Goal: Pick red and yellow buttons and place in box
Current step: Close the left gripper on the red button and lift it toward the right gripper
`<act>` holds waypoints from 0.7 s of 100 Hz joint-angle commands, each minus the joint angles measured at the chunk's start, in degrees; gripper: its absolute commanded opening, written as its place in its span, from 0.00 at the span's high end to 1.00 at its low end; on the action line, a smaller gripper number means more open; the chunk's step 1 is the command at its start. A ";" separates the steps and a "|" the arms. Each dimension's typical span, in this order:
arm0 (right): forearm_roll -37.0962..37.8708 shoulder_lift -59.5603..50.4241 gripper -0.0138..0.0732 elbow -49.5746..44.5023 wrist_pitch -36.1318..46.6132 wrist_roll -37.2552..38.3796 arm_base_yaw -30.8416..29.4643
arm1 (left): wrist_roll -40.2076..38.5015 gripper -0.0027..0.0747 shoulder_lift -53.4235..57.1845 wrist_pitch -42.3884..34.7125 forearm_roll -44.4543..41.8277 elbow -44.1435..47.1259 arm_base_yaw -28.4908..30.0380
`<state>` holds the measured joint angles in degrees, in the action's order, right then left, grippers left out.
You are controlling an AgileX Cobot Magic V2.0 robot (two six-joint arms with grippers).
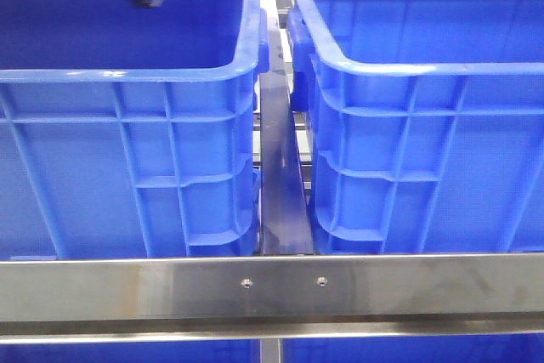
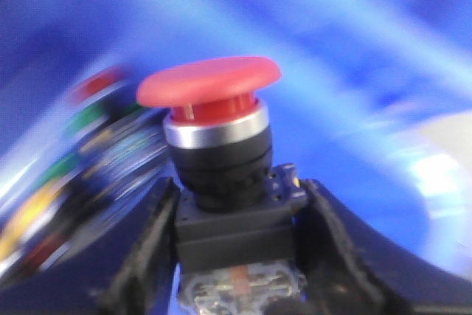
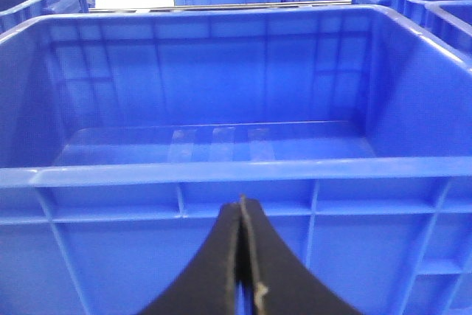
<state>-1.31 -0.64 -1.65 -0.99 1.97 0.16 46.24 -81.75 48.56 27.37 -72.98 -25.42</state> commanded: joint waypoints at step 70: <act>-5.45 6.64 0.89 21.50 -21.83 -0.16 -0.08 | 1.40 0.89 2.20 -1.39 3.68 -1.67 -9.64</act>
<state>-4.83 1.48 14.02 -22.25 1.97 0.16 47.81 -81.75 49.08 28.59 -72.98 -34.64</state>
